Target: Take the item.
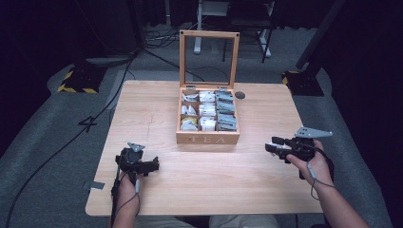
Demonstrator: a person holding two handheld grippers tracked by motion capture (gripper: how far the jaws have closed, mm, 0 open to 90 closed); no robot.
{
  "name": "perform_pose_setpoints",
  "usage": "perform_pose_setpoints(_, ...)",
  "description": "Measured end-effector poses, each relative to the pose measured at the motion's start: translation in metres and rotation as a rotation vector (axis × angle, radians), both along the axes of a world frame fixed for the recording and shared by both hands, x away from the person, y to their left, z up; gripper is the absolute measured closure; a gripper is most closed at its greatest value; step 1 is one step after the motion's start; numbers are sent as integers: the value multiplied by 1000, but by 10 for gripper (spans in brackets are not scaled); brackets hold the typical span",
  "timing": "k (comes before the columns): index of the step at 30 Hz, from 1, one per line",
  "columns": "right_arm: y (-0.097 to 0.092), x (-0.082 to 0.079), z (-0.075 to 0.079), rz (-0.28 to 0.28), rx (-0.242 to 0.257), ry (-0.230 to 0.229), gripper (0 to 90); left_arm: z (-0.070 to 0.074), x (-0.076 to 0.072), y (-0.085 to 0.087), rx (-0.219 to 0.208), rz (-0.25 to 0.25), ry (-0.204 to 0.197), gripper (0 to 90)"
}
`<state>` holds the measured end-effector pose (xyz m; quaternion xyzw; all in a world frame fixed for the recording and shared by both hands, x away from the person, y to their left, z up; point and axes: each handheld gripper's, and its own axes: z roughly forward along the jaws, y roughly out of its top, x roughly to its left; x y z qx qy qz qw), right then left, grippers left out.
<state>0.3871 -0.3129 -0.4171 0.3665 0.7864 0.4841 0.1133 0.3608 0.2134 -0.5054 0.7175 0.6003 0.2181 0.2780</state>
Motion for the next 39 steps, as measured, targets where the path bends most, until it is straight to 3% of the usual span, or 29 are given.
perform_pose_setpoints(8,25,-20,-3,78,-4,-13,486,0,-1,0,-3,5,3,0)
perform_pose_setpoints(13,32,-32,-10,86,10,-33,487,0,0,0,-3,4,2,0)
perform_pose_setpoints(17,38,-46,-23,77,23,-50,496,0,0,0,-3,4,2,0)
perform_pose_setpoints(18,41,-50,-32,76,40,-45,499,0,0,-1,-3,5,2,0)
perform_pose_setpoints(20,42,-50,-36,76,45,-42,500,0,-1,0,-3,4,3,0)
perform_pose_setpoints(23,48,-51,-50,84,33,-14,500,0,-1,-1,-3,5,2,0)
perform_pose_setpoints(29,60,-51,-68,106,-61,-5,489,0,0,-1,-2,4,2,0)
perform_pose_setpoints(32,67,-51,-79,122,-145,-3,480,0,0,-1,-2,4,2,0)
perform_pose_setpoints(39,73,-52,-86,124,-222,-7,444,0,0,-1,-2,4,1,0)
